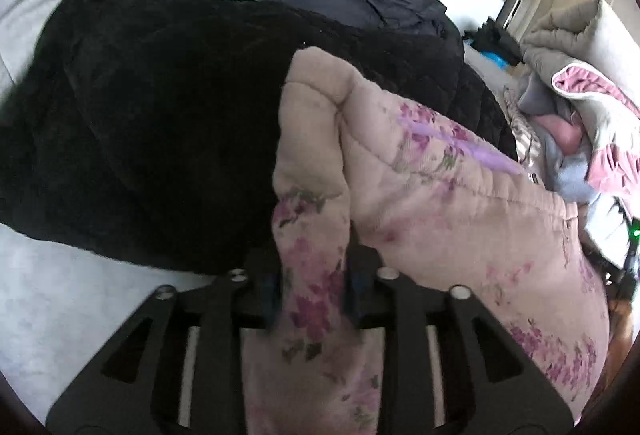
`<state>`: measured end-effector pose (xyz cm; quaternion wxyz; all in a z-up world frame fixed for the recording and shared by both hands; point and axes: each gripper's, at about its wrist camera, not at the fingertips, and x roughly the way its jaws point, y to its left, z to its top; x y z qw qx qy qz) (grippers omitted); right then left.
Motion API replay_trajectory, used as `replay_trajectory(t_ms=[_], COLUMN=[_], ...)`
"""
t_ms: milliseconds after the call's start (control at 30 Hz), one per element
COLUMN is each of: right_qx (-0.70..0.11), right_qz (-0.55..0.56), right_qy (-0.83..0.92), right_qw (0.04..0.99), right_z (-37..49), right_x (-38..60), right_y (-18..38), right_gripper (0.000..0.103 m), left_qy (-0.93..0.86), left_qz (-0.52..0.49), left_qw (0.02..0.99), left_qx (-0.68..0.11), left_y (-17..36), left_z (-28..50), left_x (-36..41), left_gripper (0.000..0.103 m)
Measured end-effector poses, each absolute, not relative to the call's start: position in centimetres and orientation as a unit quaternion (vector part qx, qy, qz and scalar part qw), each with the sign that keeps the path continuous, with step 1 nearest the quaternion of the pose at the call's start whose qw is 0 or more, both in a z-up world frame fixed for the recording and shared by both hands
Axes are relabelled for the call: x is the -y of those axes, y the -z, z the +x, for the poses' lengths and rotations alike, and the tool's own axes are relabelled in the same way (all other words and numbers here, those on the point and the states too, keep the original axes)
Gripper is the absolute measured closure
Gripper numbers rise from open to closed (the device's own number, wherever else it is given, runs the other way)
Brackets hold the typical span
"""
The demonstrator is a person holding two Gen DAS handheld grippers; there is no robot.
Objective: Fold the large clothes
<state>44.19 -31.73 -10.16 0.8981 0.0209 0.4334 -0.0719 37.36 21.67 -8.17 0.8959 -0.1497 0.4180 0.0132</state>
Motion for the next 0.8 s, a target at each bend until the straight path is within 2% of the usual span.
replay_trajectory(t_ms=[33, 67, 100, 133, 167, 267, 500, 567, 667, 700, 733, 767, 800], right_qx=[-0.430, -0.427, -0.426, -0.424, -0.425, -0.456, -0.533, -0.532, -0.511, -0.509, -0.504, -0.496, -0.490], right_qz=[0.033, 0.048, 0.075, 0.104, 0.137, 0.252, 0.325, 0.373, 0.384, 0.385, 0.395, 0.414, 0.423], right_qy=[0.067, 0.056, 0.033, 0.010, -0.013, -0.083, -0.169, -0.195, -0.205, -0.203, -0.201, -0.198, -0.198], right_qw=[0.900, 0.901, 0.901, 0.899, 0.895, 0.850, 0.763, 0.735, 0.742, 0.743, 0.741, 0.737, 0.736], right_z=[43.3, 42.4, 41.4, 40.5, 39.6, 37.3, 35.9, 36.2, 37.1, 37.4, 37.5, 37.5, 37.7], right_x=[32.2, 32.9, 33.9, 35.0, 36.1, 40.3, 42.3, 42.0, 41.1, 40.7, 40.5, 40.5, 40.0], right_y=[9.5, 8.8, 8.2, 7.9, 7.7, 8.7, 15.2, 17.0, 17.2, 17.3, 17.3, 17.2, 17.1], right_gripper=[0.059, 0.044, 0.035, 0.022, 0.019, 0.019, 0.018, 0.016, 0.015, 0.016, 0.018, 0.030, 0.038], left_qy=[-0.007, 0.005, 0.034, 0.065, 0.082, 0.136, 0.203, 0.210, 0.206, 0.206, 0.207, 0.203, 0.198], left_qz=[-0.156, -0.166, -0.188, -0.212, -0.224, -0.260, -0.335, -0.349, -0.361, -0.362, -0.361, -0.357, -0.352], left_qw=[0.894, 0.891, 0.884, 0.877, 0.872, 0.841, 0.760, 0.748, 0.756, 0.763, 0.766, 0.773, 0.778], left_qx=[-0.420, -0.422, -0.426, -0.427, -0.428, -0.454, -0.518, -0.524, -0.505, -0.495, -0.490, -0.484, -0.482], left_y=[7.6, 7.3, 6.9, 6.7, 6.6, 7.0, 12.6, 14.3, 14.9, 14.8, 14.5, 14.2, 13.8], left_z=[36.5, 35.9, 34.9, 33.7, 33.1, 30.4, 27.1, 27.3, 27.4, 27.4, 27.8, 27.8, 27.7], left_x=[-22.0, -22.3, -22.9, -23.4, -23.6, -25.2, -26.3, -25.3, -24.7, -24.6, -24.3, -24.1, -23.9], left_gripper=[0.050, 0.040, 0.024, 0.020, 0.020, 0.020, 0.019, 0.019, 0.020, 0.028, 0.048, 0.055, 0.062])
